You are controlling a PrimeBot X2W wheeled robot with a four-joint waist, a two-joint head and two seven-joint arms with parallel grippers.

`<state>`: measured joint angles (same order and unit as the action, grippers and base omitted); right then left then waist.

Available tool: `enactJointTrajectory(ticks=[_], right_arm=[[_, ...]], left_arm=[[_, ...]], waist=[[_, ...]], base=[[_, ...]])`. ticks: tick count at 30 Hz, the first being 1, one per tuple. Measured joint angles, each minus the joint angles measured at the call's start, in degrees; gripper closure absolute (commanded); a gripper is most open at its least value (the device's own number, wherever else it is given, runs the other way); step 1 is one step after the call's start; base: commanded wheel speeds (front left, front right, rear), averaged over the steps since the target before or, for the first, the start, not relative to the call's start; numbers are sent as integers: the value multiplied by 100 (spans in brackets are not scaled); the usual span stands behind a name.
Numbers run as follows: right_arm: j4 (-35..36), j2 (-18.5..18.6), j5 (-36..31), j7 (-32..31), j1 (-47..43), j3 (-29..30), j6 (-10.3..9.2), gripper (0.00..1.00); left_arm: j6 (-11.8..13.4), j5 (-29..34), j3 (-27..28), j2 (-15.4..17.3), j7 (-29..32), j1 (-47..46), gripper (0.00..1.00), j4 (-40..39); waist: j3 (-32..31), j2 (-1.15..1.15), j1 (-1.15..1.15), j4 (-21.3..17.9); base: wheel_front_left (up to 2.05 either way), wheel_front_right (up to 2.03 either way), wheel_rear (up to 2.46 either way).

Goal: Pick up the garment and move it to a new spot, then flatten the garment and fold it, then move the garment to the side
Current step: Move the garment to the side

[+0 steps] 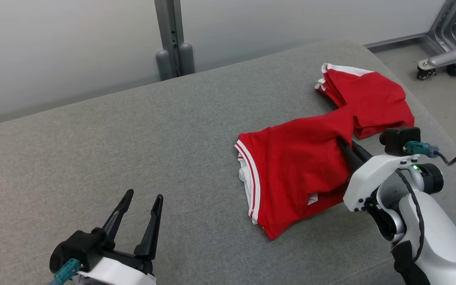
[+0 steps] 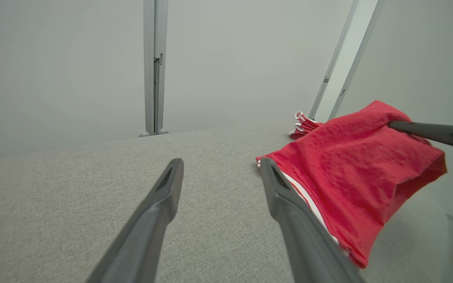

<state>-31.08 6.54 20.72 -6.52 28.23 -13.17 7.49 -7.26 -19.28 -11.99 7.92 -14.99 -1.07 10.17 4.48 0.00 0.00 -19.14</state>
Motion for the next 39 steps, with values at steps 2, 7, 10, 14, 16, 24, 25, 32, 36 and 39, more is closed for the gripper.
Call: enactJointTrajectory(ticks=[2,7,10,14,16,24,25,32,36,39], right_arm=[[-7,12,5,-3,98,-33,0,100],[-185,289,64,-42,636,-164,1,100],[-372,497,63,-33,1087,-191,1,100],[-627,603,26,63,1691,-146,0,100],[-758,619,-57,97,1985,-103,1,100],[-1283,641,-751,75,2798,345,1,100],[-1332,617,-838,45,2860,414,1,100],[-1433,434,-1664,-190,3039,1126,1,100],[-1289,245,-2228,-346,3023,1518,1,100],[-1182,116,-2607,-444,2961,1823,1,100]], left_arm=[[0,-9,-19,33,-1,-39,0,-13],[-1,-49,-91,153,1,-104,0,-53],[-1,-76,-92,312,30,-209,0,-131],[-19,-140,-100,556,90,-320,0,-268],[-19,-160,-113,673,120,-359,0,-330],[-20,-290,-129,1009,144,-453,0,-569],[-20,-304,-125,1035,144,-453,0,-582],[-19,-357,-120,1145,185,-454,0,-656],[-19,-394,-121,1185,188,-454,0,-677],[-19,-397,-130,1223,205,-454,0,-708]], waist=[[80,0,0,-59],[298,0,0,-95],[490,0,0,-65],[827,0,0,7],[1013,0,0,48],[1619,0,0,134],[1666,0,0,127],[1826,0,0,-33],[1860,0,0,-117],[1887,0,0,-146]], base=[[0,0,0],[0,0,0],[0,0,0],[0,0,0],[0,0,0],[0,0,0],[0,0,0],[0,0,0],[0,0,0],[0,0,0]])
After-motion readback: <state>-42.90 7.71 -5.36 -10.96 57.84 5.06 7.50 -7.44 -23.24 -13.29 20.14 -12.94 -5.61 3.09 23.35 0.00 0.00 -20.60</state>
